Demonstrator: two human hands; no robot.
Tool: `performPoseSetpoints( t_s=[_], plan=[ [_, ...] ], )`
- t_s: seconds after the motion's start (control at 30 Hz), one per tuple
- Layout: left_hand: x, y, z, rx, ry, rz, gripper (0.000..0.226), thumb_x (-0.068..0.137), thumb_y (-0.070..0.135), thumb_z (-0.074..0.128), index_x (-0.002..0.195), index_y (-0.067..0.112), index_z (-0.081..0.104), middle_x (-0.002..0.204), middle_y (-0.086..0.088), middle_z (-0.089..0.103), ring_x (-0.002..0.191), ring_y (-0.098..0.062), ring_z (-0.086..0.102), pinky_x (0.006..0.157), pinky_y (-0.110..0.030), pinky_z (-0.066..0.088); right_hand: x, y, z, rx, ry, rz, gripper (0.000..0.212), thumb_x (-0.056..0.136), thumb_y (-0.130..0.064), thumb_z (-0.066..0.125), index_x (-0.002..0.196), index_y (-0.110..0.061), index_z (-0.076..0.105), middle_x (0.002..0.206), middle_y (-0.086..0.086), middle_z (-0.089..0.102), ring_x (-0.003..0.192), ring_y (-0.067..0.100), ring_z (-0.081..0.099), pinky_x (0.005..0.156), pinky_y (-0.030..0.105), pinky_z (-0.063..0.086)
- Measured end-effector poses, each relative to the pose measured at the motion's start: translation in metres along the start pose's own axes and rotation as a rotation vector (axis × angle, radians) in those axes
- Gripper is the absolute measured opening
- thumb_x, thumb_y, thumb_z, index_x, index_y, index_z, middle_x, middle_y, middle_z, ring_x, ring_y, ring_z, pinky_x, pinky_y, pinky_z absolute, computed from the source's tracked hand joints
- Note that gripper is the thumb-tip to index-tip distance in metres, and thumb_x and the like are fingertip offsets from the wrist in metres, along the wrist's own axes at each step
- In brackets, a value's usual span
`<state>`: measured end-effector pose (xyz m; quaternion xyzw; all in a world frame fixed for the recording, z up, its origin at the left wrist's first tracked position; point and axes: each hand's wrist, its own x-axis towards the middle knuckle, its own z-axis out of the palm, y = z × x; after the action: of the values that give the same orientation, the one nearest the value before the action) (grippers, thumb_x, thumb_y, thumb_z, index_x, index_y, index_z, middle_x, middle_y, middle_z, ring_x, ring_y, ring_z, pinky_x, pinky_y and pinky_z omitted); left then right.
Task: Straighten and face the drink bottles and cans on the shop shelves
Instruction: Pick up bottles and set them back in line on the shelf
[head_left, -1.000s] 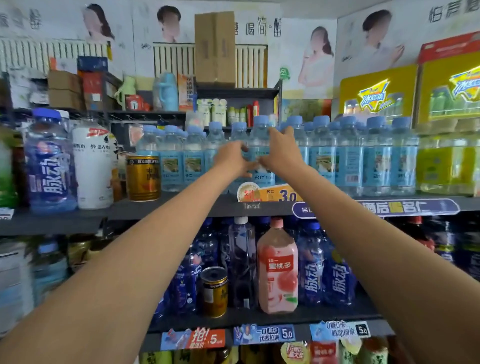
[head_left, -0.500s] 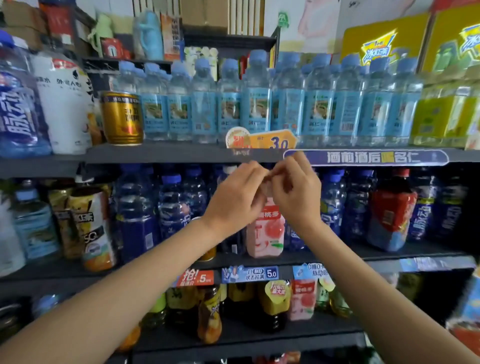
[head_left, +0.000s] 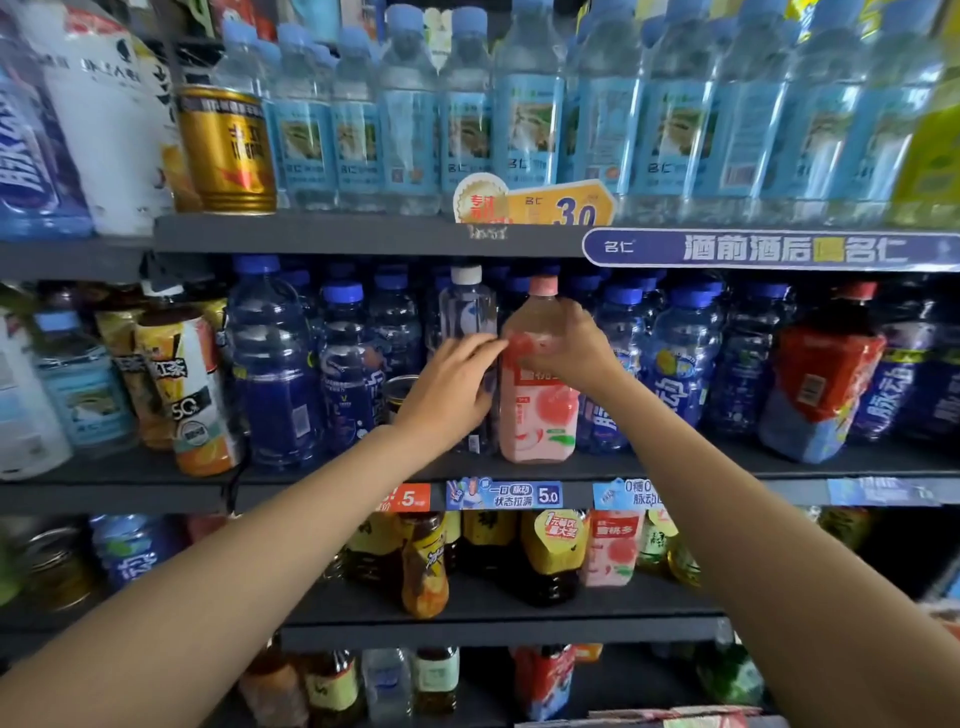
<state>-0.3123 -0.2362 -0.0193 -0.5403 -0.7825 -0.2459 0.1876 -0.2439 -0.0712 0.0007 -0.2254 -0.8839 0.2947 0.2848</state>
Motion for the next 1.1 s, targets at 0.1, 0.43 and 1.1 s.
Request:
performPoseSetpoints(
  t_s=[0.1,0.43,1.1],
  plan=[
    [0.002,0.003,0.006,-0.075,-0.002,-0.043,0.063,0.089,0.006,0.052,0.146,0.013,0.027,0.149,-0.001,0.029,0.137,-0.019,0.022,0.112,-0.028,0.017,-0.012,-0.003,-0.007,-0.034,0.002,-0.002,0.084,0.068,-0.027,0.082,0.135,-0.009,0.035,0.127,0.005,0.041,0.112,0.016,0.045,0.09,0.026,0.038],
    [0.004,0.006,0.024,-0.394,-0.079,-0.135,0.091,0.074,0.026,0.077,0.145,0.012,0.021,0.145,-0.006,0.036,0.134,-0.017,0.033,0.111,-0.032,0.029,-0.051,0.003,-0.014,0.03,0.05,-0.148,0.1,0.061,-0.025,0.087,0.138,-0.009,0.026,0.131,0.009,0.032,0.113,0.012,0.036,0.1,0.027,0.035],
    [-0.029,0.042,0.0,-0.74,0.096,-0.123,0.081,0.067,0.009,0.081,0.135,0.017,0.038,0.116,0.001,0.054,0.097,-0.006,0.051,0.08,-0.011,0.045,-0.108,-0.031,-0.052,-0.096,0.068,-0.314,0.096,0.054,-0.037,0.089,0.133,-0.014,0.039,0.125,-0.003,0.049,0.102,0.005,0.044,0.079,0.015,0.032]
  ],
)
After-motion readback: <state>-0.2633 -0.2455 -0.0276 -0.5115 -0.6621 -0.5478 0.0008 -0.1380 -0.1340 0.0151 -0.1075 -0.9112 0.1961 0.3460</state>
